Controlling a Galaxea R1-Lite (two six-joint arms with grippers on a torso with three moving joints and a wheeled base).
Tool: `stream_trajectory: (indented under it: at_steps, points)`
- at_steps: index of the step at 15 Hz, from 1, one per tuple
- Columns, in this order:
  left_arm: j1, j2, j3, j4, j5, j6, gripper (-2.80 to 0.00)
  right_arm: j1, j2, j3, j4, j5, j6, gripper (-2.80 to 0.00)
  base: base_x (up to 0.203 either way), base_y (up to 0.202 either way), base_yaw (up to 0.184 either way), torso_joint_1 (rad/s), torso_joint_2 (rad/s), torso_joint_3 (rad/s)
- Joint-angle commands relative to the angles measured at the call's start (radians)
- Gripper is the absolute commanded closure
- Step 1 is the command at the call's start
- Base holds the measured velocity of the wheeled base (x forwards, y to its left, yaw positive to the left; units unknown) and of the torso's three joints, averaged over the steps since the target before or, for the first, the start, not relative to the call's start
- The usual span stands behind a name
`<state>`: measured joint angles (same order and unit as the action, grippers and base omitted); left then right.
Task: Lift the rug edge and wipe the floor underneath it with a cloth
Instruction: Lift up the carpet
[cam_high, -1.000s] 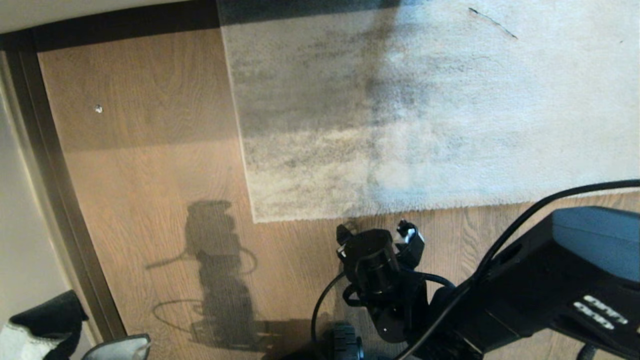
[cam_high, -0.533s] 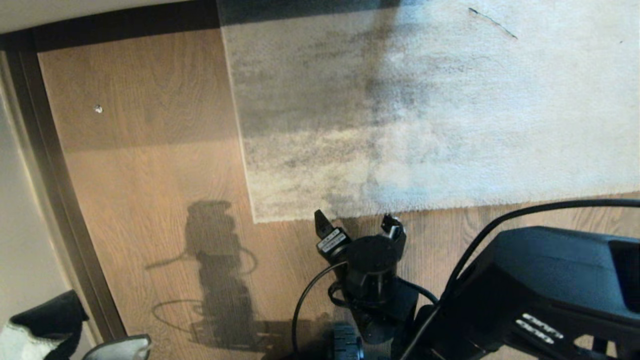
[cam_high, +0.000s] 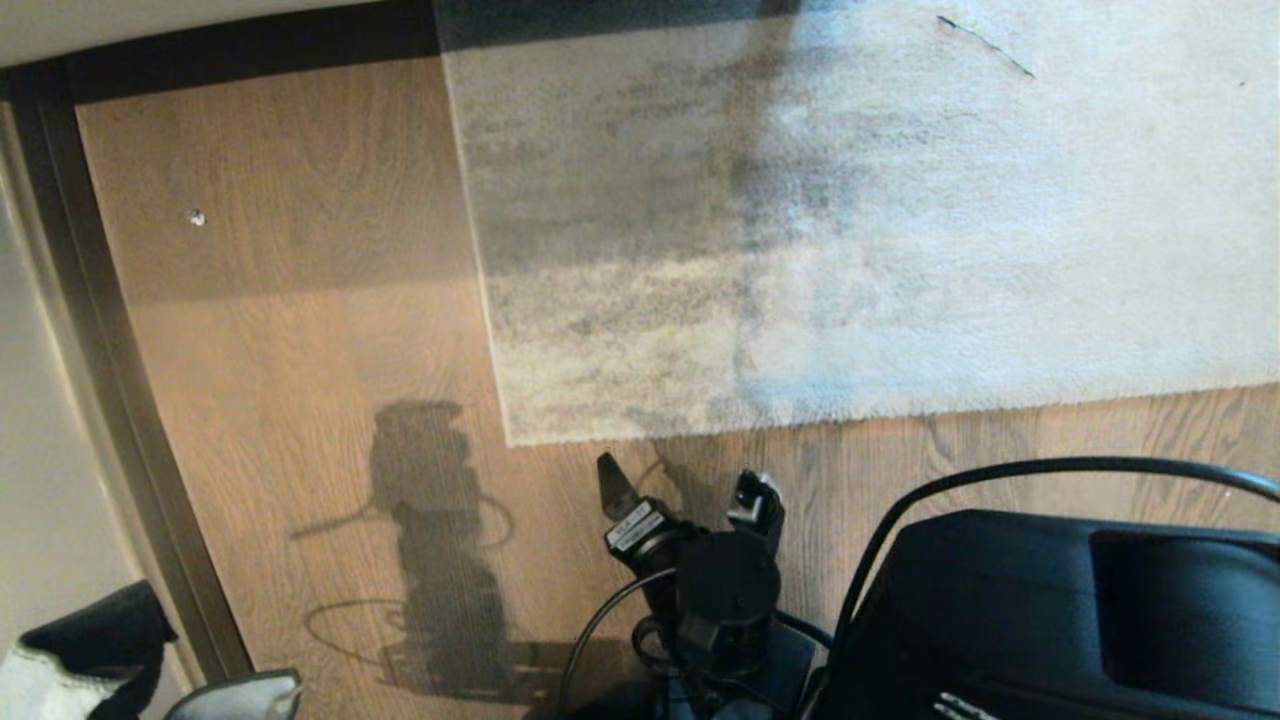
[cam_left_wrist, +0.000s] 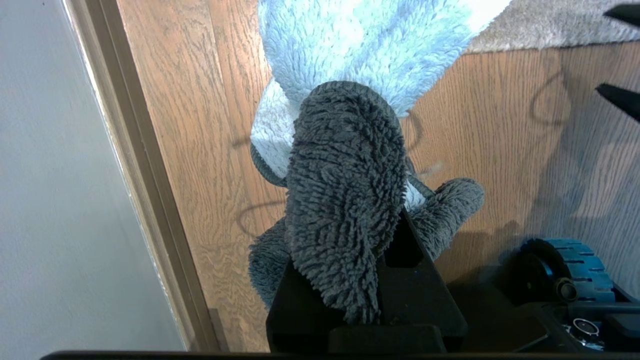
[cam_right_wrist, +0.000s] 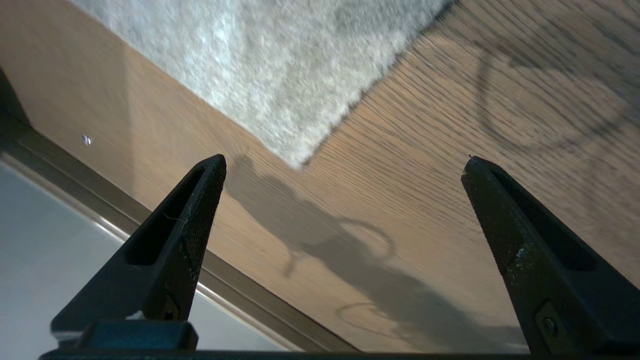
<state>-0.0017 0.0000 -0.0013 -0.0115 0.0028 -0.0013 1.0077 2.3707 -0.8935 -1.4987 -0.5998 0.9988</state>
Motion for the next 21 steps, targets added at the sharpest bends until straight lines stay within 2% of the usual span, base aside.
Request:
stream_trajectory:
  at_steps: [1,6,14,21]
  points:
    - [0.0,0.0,0.0,-0.001,0.0,0.0,0.0,0.0,0.059,0.014,-0.066,-0.003,-0.04,-2.8,0.0,0.0,0.0,0.0,0.0,0.0]
    - [0.0,0.0,0.0,-0.001,0.0,0.0,0.0,-0.026,0.096,0.0,-0.067,-0.005,-0.118,-2.8,0.0,0.0,0.0,0.0,0.0,0.0]
    - [0.0,0.0,0.0,-0.001,0.0,0.0,0.0,-0.125,0.096,-0.12,-0.067,-0.003,-0.135,-2.8,0.0,0.0,0.0,0.0,0.0,0.0]
    - [0.0,0.0,0.0,-0.001,0.0,0.0,0.0,-0.136,0.123,-0.212,-0.067,0.009,-0.14,-2.8,0.0,0.0,0.0,0.0,0.0,0.0]
